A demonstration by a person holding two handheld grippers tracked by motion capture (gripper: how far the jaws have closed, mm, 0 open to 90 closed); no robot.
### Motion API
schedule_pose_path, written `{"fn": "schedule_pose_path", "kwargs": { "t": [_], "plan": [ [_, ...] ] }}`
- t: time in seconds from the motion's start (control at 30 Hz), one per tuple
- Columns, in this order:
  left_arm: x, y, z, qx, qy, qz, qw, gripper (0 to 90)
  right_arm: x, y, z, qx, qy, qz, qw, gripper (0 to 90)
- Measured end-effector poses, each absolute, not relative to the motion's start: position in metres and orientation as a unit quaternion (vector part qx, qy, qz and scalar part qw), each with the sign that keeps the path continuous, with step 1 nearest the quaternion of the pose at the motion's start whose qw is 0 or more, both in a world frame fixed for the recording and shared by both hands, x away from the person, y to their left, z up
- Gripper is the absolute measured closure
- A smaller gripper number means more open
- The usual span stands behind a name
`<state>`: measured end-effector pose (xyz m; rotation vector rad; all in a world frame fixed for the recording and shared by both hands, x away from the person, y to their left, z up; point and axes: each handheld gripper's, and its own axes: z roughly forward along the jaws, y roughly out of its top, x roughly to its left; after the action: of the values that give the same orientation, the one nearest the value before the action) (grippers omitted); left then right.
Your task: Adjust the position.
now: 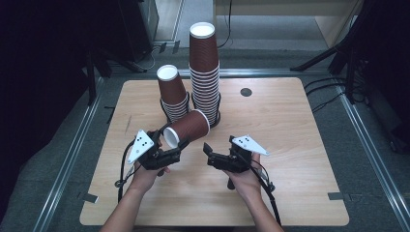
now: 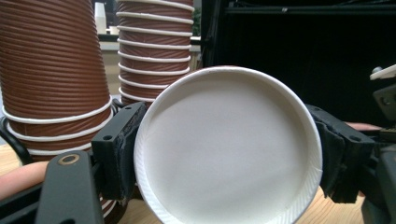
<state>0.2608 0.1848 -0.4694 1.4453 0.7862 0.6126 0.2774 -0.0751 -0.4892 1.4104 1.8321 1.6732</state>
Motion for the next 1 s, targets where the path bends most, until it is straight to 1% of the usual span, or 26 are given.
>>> {"fn": "schedule_pose_path", "kwargs": {
  "t": [0.1,0.2,0.27,0.33,0.4,0.67,1.0],
  "plan": [
    [0.261,0.184,-0.47,0.635,0.345,0.273,0.635,22.4,0.278,-0.077,-0.488,0.503,0.616,0.595,0.115,0.0],
    [0.261,0.184,-0.47,0.636,0.344,0.273,0.634,22.4,0.279,-0.077,-0.487,0.513,0.601,0.605,0.099,0.0],
    [0.261,0.184,-0.47,0.637,0.345,0.275,0.632,22.4,0.279,-0.077,-0.486,0.522,0.587,0.614,0.077,0.0],
    [0.261,0.183,-0.47,0.637,0.345,0.276,0.632,22.4,0.279,-0.077,-0.485,0.532,0.574,0.619,0.073,0.0],
    [0.261,0.182,-0.471,0.638,0.344,0.276,0.631,22.4,0.279,-0.076,-0.485,0.543,0.561,0.623,0.046,0.0],
    [0.26,0.181,-0.471,0.642,0.341,0.279,0.628,22.4,0.277,-0.071,-0.486,0.574,0.528,0.626,-0.022,0.0],
    [0.259,0.178,-0.473,0.64,0.339,0.281,0.63,22.4,0.278,-0.065,-0.487,0.607,0.476,0.632,-0.08,0.0]
  ]
}}
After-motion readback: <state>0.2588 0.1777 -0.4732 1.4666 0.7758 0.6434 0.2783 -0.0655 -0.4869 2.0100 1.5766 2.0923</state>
